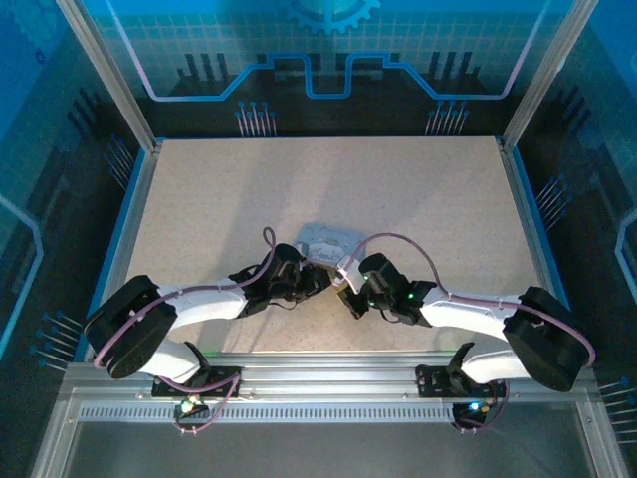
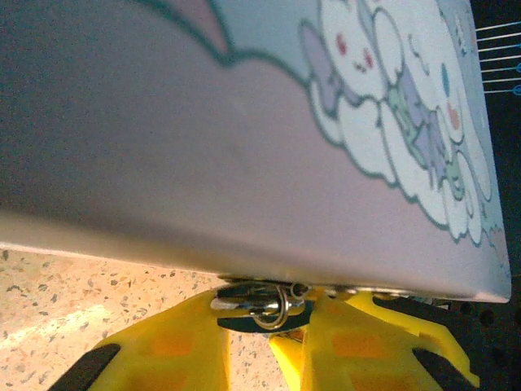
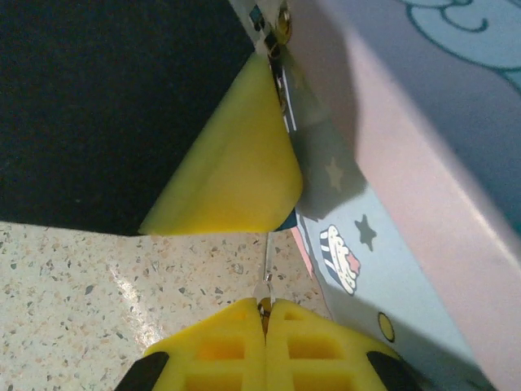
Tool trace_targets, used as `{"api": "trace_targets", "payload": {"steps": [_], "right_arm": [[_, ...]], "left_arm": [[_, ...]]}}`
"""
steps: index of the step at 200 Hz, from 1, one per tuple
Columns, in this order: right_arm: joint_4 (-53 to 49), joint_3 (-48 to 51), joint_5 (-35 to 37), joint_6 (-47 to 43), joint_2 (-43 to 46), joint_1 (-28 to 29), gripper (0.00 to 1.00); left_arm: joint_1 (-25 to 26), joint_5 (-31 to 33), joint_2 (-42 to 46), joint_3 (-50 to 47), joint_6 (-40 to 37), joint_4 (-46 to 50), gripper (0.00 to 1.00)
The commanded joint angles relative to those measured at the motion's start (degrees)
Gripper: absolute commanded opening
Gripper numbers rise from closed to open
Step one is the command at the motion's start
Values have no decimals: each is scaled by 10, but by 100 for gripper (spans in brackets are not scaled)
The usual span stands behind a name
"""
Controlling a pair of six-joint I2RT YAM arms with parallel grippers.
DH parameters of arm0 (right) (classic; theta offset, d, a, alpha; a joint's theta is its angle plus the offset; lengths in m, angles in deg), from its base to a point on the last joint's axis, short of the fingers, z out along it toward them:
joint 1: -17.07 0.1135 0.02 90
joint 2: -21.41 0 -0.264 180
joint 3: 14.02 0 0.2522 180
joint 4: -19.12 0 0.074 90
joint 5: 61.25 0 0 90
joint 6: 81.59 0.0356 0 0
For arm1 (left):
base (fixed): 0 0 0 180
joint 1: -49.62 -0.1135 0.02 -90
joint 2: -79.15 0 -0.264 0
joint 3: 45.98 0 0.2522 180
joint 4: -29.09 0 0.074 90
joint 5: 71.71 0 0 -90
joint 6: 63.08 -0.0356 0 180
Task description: Unlock the padlock with the key
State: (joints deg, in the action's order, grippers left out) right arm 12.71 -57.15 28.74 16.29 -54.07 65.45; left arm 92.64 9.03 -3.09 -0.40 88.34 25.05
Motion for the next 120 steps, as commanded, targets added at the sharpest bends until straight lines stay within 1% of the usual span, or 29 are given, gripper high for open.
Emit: {"api": "trace_targets", "payload": {"steps": [1,120], "right_arm": [[17,-14,-2,-4,12,8,0],[31,2,4,-2,20,7,0]], "left_arm": [[3,-10,18,13,0,-3,22],[3,-11,21,18,-1,7,23]]}}
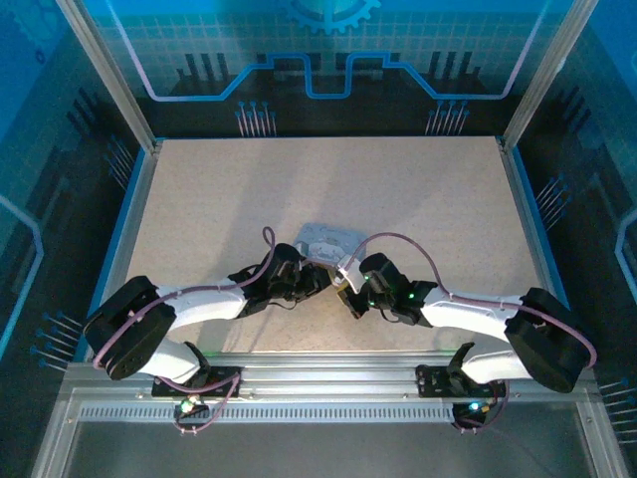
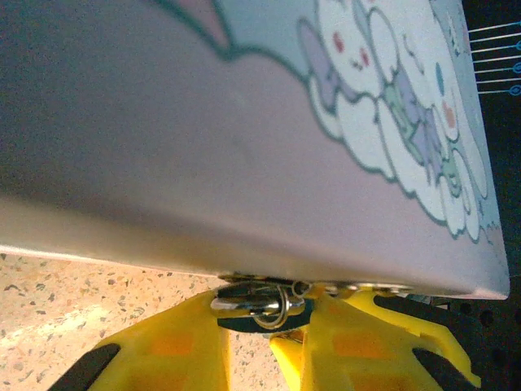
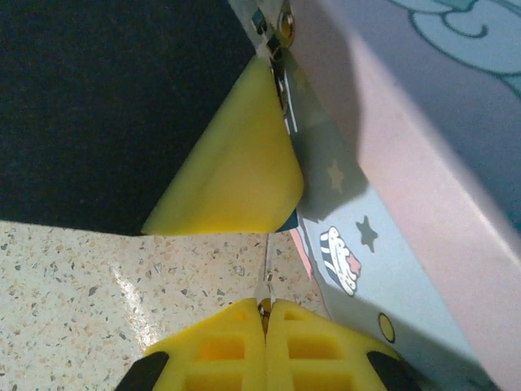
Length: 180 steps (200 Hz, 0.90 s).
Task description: Unlock the padlock with the key
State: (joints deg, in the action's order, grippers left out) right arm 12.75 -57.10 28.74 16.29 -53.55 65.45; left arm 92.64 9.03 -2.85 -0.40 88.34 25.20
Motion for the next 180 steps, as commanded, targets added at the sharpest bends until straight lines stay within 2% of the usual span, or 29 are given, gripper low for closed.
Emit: {"api": "trace_targets", "payload": {"steps": [1,85,180], "right_arm": [[30,2,4,-2,15,7,0],[37,8,1,-1,16,6,0],[117,13,17,-3,-14,-1,0]], "left_arm": [[4,-11,18,18,-1,6,23],[4,-14,18,19,-1,4,23],[4,-34,19,21,0,4,23]]}}
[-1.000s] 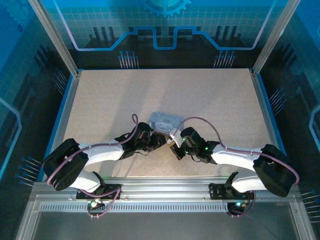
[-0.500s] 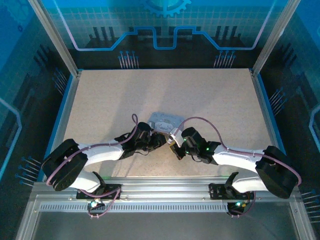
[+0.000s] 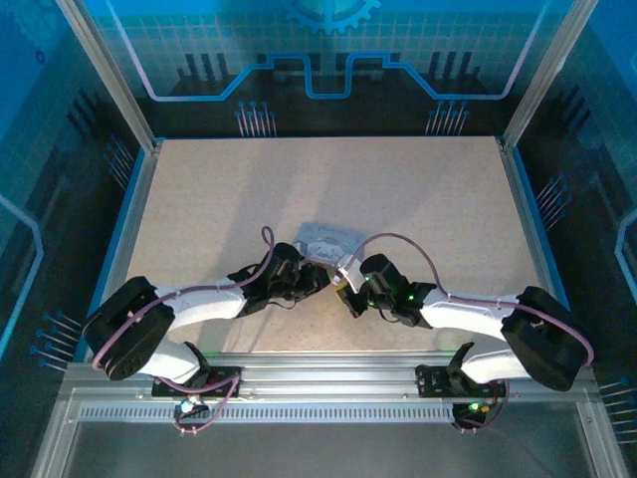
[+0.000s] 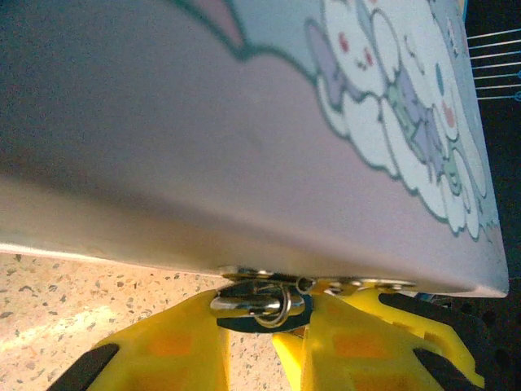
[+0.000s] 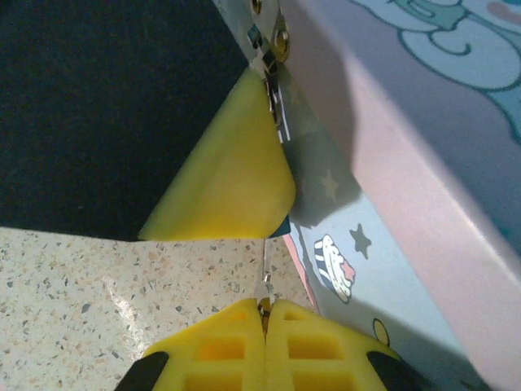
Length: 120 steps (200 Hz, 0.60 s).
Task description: Unlock the padlock with the key
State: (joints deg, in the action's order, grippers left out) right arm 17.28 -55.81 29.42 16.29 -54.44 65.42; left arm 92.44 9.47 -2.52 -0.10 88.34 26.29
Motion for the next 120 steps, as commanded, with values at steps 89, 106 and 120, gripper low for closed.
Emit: {"api": "trace_targets", "payload": {"steps": [89,106,120], "right_arm": [[99,1,32,-47,-32,-7,0],[110,4,41,-53,-37,-8,0],[120,6,48,-59,-38,-7,0]], "left_arm": [[6,-59,18,25,4,0,23],[5,-63,20,27,4,2,23],[5,-63,21,29,4,4,23]]}}
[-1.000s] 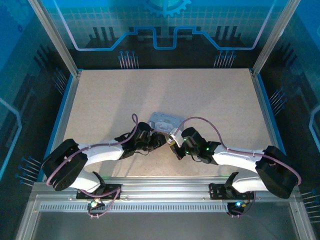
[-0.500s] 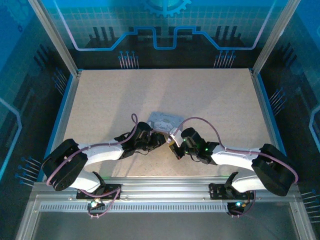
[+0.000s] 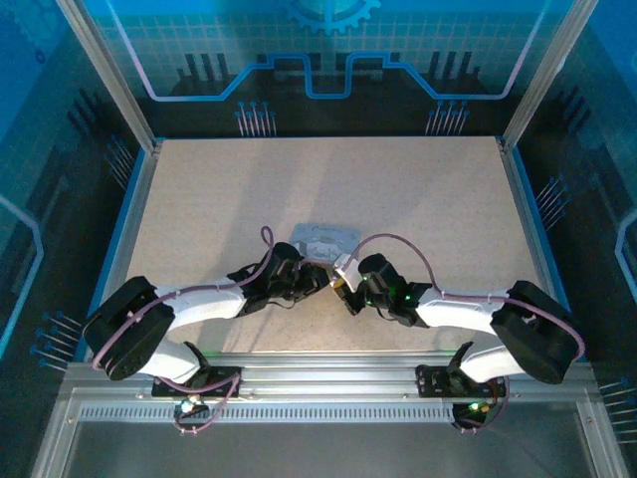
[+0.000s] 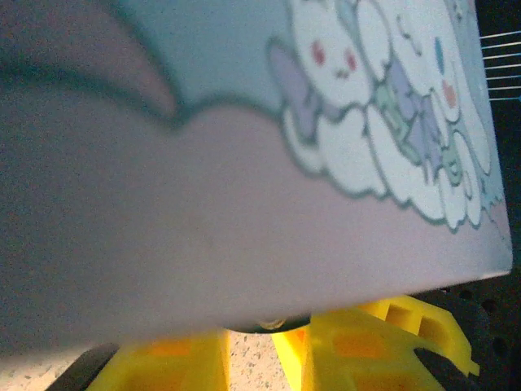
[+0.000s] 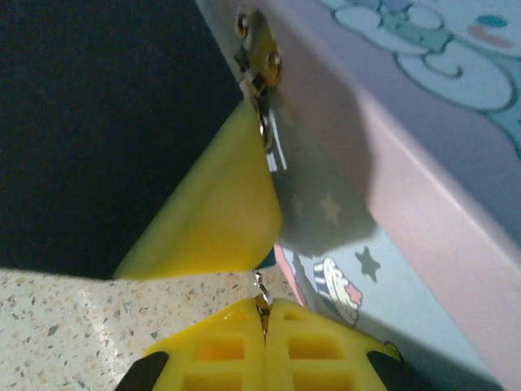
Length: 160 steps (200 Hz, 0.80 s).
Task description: Unlock the padlock with the key
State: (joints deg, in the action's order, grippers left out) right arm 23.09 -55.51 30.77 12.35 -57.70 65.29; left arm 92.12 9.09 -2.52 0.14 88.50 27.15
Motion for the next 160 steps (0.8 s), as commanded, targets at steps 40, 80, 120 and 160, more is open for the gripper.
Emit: {"api": "trace_targets", "payload": {"steps": [40,80,120,160], "right_arm": [[67,-6,31,-21,-6,-6,0],[87,-8,21,-4,3,-7,0],[95,-17,17,6,7,-11,0],[103,-20,9,23,10,-18,0]], "left_arm": [[9,-61,20,27,3,-1,23],[9,-61,15,26,5,-6,23],[9,-67,6,24,8,-13,23],[9,-71,-12,14,18,-37,23]]}}
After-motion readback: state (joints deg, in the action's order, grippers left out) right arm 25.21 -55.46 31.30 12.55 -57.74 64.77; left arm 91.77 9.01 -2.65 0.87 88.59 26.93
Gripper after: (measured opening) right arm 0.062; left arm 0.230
